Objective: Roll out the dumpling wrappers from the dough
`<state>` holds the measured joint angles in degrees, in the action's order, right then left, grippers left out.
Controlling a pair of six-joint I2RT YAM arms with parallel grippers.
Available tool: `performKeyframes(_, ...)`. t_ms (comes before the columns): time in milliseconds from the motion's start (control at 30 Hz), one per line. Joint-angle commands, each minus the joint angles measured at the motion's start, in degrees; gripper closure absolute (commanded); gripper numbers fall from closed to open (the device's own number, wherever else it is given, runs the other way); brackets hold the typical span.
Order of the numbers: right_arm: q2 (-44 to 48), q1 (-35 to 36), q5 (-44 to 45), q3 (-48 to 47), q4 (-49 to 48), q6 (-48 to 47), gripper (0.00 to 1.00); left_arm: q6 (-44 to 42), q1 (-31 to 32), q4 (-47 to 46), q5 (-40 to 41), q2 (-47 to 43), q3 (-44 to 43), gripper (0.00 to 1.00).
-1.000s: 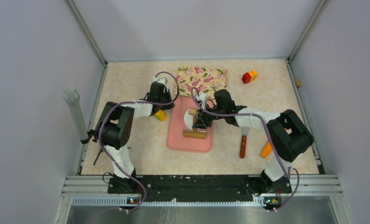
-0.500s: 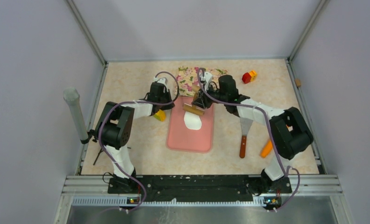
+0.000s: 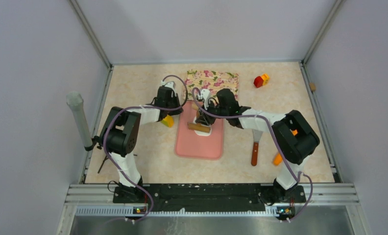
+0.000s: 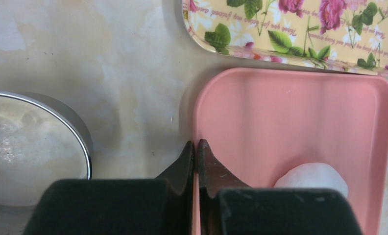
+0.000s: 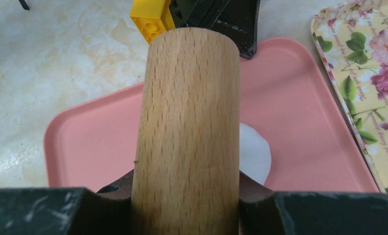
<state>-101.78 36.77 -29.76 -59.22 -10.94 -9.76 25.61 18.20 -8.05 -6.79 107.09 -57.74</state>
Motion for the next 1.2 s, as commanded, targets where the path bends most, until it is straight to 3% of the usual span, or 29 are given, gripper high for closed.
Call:
performKeyframes(0,-0.73,0.68,3.49,1.85,6.33,-4.97,1.0,-1.43,-0.79,5.59,2.81,1.17,2.36,1.0)
performKeyframes(300,-0.69,2.24,-11.24,-0.87,16.54,-6.23,1.0,-1.44,-0.79,5.59,2.9,1.23,2.45,1.0)
performKeyframes(533,2.44,1.94,-14.01,-3.43,18.06,-4.71,1.0,-1.44,-0.79,5.53,2.92,1.19,2.54,1.0)
performKeyframes(733,7.23,-4.74,-13.57,-4.59,3.84,7.51,1.0,-1.43,-0.79,5.49,2.99,1.13,2.49,1.0)
performKeyframes(933,6.22,-5.46,-12.68,-6.63,4.1,-9.11,1.0,-1.52,-0.79,5.51,2.83,1.33,2.37,1.0)
performKeyframes(1167,1.22,-5.38,-14.34,-7.98,5.3,-17.4,1.0,-1.61,-0.79,5.34,2.66,1.36,2.42,1.0)
